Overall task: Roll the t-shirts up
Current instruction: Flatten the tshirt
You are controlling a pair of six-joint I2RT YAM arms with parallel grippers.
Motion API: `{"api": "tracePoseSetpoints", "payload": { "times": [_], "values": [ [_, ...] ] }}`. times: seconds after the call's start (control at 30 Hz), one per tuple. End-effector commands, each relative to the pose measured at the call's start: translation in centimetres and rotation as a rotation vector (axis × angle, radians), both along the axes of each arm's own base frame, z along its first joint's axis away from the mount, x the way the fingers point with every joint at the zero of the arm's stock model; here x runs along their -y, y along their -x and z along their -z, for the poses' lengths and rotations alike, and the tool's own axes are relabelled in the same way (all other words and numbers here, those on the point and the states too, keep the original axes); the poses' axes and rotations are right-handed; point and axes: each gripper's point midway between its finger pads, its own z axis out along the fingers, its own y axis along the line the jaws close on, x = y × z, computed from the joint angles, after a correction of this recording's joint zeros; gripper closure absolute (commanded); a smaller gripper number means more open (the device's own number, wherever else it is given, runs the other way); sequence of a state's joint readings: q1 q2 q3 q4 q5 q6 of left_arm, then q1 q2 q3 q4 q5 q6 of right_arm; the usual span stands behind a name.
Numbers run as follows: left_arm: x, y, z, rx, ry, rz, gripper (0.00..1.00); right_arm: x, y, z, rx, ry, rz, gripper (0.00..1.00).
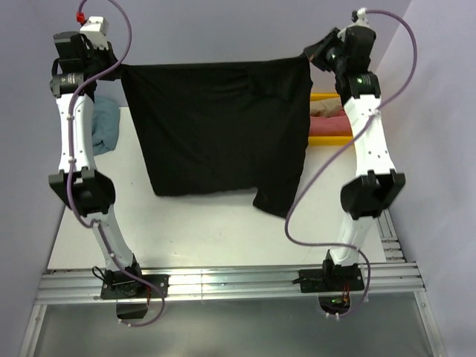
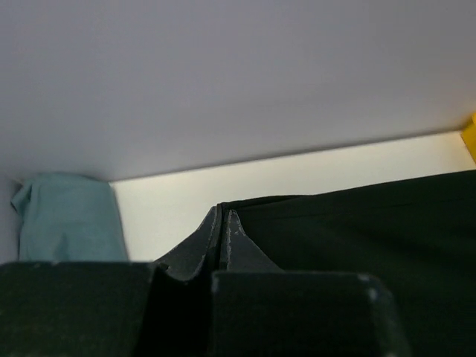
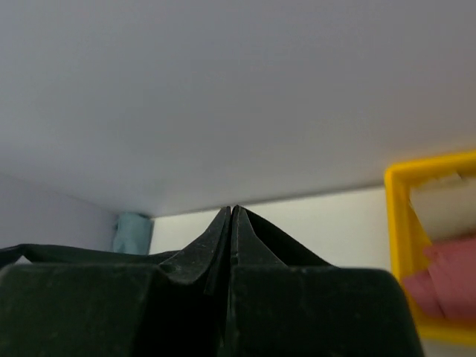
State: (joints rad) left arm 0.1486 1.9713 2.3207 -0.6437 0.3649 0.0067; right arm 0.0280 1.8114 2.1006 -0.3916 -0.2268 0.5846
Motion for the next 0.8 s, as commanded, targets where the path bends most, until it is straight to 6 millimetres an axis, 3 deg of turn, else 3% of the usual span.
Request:
{"api": "tracePoseSetpoints", "payload": {
  "times": [0.0, 0.07, 0.13, 0.2, 0.23, 0.27, 0.33, 0.4, 0.43, 0.47, 0.5, 0.53, 0.57, 0.6, 0.63, 0.67, 0.7, 0.73, 0.77],
  "values": [
    [-2.3, -0.9, -7.3, 0.212, -0.042, -0.048, 1.00, -1.1, 0.2, -9.7, 0.261, 0.026, -0.027, 1.00],
    [-3.3, -1.7, -7.8, 0.255, -0.050, -0.066, 1.00, -1.2, -1.3, -9.7, 0.275, 0.012, -0.022, 1.00],
    [-4.1, -1.5, -8.8, 0.300, -0.058, -0.081, 1.00, -1.0, -0.7, -11.8, 0.334, 0.000, -0.004, 1.00],
    [-5.1, -1.4, -8.8, 0.308, -0.018, -0.094, 1.00, -0.8, -0.8, -11.2, 0.339, -0.011, 0.010, 1.00],
    [-5.5, -1.4, -8.8, 0.306, -0.008, -0.097, 1.00, -0.6, 0.6, -12.7, 0.375, -0.018, 0.019, 1.00],
    [-6.5, -1.1, -9.1, 0.313, -0.007, -0.111, 1.00, -0.6, 0.2, -11.2, 0.354, -0.021, 0.020, 1.00],
    [-7.0, -0.6, -9.0, 0.301, 0.004, -0.098, 1.00, -0.5, 0.8, -10.9, 0.349, -0.025, 0.022, 1.00],
    [-7.6, 0.6, -8.5, 0.274, -0.007, -0.102, 1.00, -0.7, 1.3, -9.3, 0.292, -0.020, 0.013, 1.00],
    [-7.6, 0.7, -5.7, 0.202, -0.015, -0.087, 1.00, -0.8, 1.5, -7.4, 0.236, -0.018, 0.005, 1.00],
    [-7.5, 1.1, -4.7, 0.176, -0.046, -0.072, 1.00, -0.7, 1.6, -6.3, 0.209, -0.017, 0.007, 1.00],
    [-7.1, 2.5, -4.9, 0.173, -0.085, -0.055, 1.00, -1.0, 1.9, -5.2, 0.184, -0.026, -0.004, 1.00],
    [-6.9, 3.2, -3.5, 0.131, -0.094, -0.043, 1.00, -1.1, 3.1, -5.0, 0.179, -0.032, -0.011, 1.00],
    [-6.7, 3.8, 0.2, 0.045, -0.087, -0.032, 1.00, -1.2, 2.9, -1.2, 0.102, -0.039, -0.016, 1.00],
    [-6.5, 5.4, 0.0, 0.047, -0.141, -0.019, 1.00, -1.4, 3.3, 0.4, 0.070, -0.041, -0.021, 1.00],
    [-6.3, 6.3, 1.3, 0.013, -0.156, -0.010, 1.00, -1.5, 4.5, 1.0, 0.057, -0.044, -0.024, 1.00],
    [-6.4, 7.6, 5.4, -0.094, -0.154, -0.011, 1.00, -1.7, 4.9, 5.3, -0.031, -0.043, -0.029, 1.00],
    [-6.3, 9.1, 5.7, -0.101, -0.206, 0.004, 1.00, -2.0, 5.7, 7.1, -0.067, -0.043, -0.036, 1.00],
    [-6.1, 10.1, 7.2, -0.143, -0.221, 0.015, 1.00, -2.1, 7.0, 7.9, -0.080, -0.046, -0.036, 1.00],
    [-5.8, 11.9, 11.3, -0.250, -0.214, 0.032, 1.00, -2.1, 8.1, 12.9, -0.177, -0.050, -0.030, 1.00]
  ]
}}
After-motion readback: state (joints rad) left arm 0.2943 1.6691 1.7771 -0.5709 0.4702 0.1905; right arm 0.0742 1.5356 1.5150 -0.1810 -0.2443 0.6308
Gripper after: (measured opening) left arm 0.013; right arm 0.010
